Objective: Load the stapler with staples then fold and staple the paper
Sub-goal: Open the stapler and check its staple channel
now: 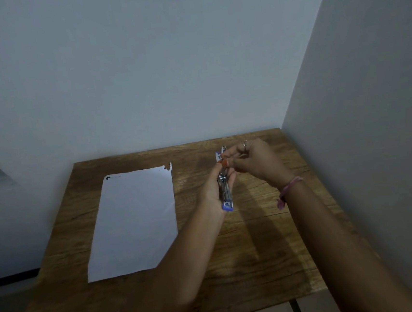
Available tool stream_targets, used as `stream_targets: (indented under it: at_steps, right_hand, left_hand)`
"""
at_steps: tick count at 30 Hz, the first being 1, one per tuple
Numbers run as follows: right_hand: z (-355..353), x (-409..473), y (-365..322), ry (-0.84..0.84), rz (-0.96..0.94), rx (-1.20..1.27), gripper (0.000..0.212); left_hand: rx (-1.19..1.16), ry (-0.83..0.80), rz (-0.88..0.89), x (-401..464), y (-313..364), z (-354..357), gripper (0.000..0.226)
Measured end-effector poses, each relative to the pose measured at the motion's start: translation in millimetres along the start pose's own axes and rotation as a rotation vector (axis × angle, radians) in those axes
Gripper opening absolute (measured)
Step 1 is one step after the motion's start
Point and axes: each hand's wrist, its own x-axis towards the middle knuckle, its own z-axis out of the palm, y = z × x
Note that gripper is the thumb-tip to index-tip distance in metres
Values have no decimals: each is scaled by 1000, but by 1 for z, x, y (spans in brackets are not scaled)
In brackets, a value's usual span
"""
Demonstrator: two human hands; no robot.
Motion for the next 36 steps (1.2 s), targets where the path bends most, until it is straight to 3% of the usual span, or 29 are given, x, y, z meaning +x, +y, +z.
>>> stream_targets:
  at_steps: [11, 18, 24, 36]
  right_hand:
    - [3, -4, -4, 55, -52, -305, 15]
    - [7, -5, -3, 105, -19, -285, 15]
    - [14, -10, -2, 146, 96, -86, 14]
    - [12, -6, -7, 193, 57, -205, 24]
  left_hand:
    - [43, 87, 60, 4, -9, 4, 20]
    - [30, 86, 84, 7, -11, 6, 29]
    - [51, 88, 80, 8, -12, 3, 26]
    - [-69, -96, -44, 6, -2, 3, 18]
